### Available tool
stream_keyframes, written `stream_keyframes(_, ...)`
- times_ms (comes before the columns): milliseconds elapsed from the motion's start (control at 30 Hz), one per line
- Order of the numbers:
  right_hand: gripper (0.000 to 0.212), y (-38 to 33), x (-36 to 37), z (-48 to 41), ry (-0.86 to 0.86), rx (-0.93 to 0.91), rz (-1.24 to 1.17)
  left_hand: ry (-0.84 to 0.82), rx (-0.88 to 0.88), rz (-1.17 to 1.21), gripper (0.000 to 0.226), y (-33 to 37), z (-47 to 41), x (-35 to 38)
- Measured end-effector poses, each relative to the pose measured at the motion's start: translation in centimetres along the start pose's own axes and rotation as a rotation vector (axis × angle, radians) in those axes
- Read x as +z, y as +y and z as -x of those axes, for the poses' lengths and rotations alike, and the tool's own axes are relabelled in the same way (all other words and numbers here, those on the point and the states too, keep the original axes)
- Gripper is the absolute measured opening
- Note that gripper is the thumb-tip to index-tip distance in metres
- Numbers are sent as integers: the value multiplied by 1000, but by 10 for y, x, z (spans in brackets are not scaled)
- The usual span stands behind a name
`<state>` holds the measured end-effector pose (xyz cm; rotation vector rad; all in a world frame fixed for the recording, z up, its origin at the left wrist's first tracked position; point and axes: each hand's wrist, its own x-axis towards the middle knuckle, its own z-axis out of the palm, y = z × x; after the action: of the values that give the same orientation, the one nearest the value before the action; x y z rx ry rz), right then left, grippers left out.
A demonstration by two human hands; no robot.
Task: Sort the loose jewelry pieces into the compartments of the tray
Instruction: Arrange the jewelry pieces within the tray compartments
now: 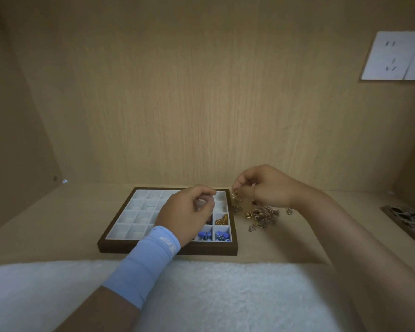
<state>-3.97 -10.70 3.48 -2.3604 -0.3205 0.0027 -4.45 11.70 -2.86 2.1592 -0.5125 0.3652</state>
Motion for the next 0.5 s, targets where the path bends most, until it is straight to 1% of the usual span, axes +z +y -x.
stream_keyframes(133,14,-16,10,0,3,-53,-224,1,-28,273,25,5,-2,-5)
stream_keyframes(233,17,-22,19,-1,-1,-62,-265,13,-70,386,21,7,-2,-10)
stream_keyframes(300,13,-23,23,-2,14,-61,-247,17,-101,374,14,4,-3,-14)
stream_keyframes(367,11,-22,29,-3,24,-72,-194,-57,-122,298,10,-1,-4,-20)
stream_keyframes(400,10,-22,33,-4,18,-86,-129,-108,-122,249,7,-4,-4,-23)
stream_keyframes(433,9,-21,36,-4,-4,-97,-61,-145,-119,207,7,-7,-5,-26)
stream_keyframes(500,7,-21,44,-5,-81,-91,25,-151,-124,159,9,-13,-5,-34)
